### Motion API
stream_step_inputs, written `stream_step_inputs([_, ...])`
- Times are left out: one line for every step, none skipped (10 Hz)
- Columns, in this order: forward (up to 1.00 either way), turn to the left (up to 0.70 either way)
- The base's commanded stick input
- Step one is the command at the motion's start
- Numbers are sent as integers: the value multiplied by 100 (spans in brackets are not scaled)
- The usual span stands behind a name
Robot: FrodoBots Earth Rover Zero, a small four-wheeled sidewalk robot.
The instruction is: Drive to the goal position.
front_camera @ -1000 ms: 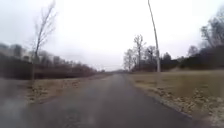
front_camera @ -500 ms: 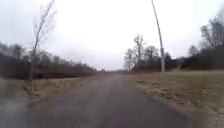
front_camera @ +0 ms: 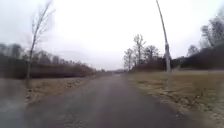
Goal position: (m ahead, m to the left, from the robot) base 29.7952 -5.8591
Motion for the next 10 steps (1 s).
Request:
stream_step_inputs([70, 6])
stream_step_inputs([70, 0])
stream_step_inputs([70, 0])
stream_step_inputs([70, 0])
stream_step_inputs([70, 0])
stream_step_inputs([70, 0])
stream_step_inputs([70, 0])
stream_step_inputs([70, 0])
stream_step_inputs([70, 0])
stream_step_inputs([70, 0])
